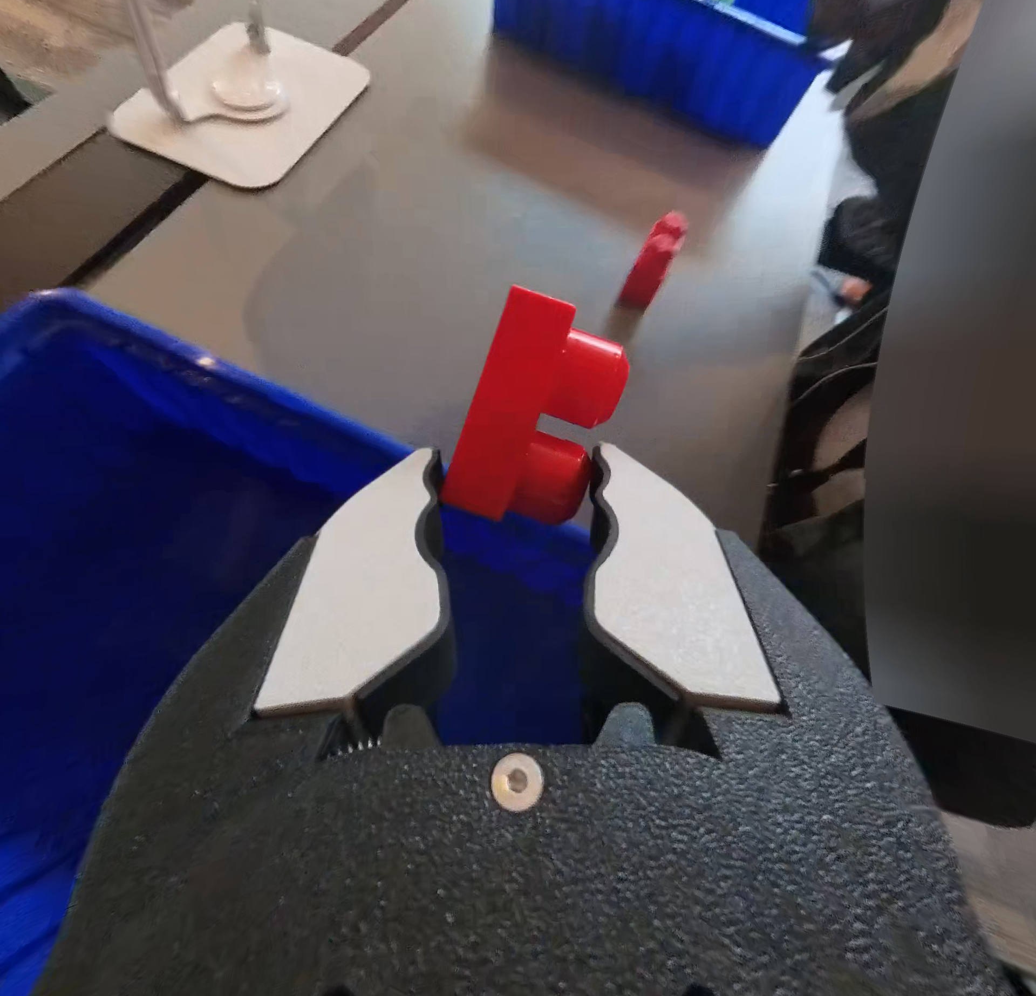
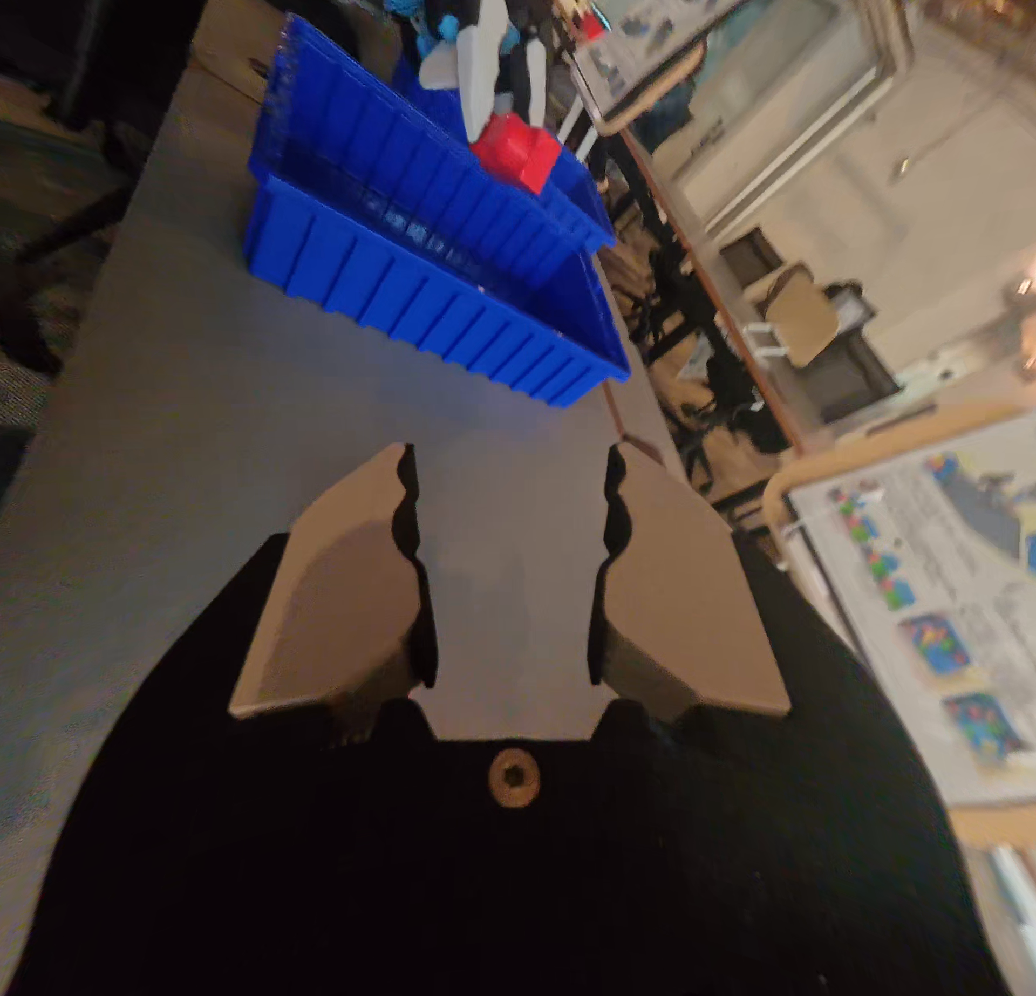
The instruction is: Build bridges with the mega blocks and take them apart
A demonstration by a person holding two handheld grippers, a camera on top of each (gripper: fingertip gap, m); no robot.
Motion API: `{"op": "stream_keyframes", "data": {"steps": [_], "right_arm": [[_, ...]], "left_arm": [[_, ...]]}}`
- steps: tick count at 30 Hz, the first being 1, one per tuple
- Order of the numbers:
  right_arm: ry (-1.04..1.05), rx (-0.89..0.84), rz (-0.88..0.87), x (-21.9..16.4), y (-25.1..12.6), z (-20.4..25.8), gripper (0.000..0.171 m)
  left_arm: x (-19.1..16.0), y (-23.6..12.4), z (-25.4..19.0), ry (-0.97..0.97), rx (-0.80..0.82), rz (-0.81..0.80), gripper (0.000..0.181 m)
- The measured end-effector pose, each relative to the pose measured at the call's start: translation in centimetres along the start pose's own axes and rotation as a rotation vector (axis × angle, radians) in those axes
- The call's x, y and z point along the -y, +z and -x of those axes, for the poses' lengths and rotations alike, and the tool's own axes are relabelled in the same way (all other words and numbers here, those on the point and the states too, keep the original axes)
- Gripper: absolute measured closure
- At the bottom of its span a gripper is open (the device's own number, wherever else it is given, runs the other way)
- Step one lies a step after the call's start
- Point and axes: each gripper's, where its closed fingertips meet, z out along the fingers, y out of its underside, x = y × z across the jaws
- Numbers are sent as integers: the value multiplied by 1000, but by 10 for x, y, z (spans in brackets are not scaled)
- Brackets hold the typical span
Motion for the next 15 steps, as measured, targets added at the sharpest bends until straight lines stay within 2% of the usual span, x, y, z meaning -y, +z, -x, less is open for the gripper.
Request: {"op": "stream_keyframes", "data": {"steps": [8,15], "right_arm": [[-511,12,-205,64,38,19,106],[-711,129,-215,85,53,46,104]], "left_arm": [[30,45,-105,26,-161,89,131],[44,81,-157,103,-258,184,131]]}}
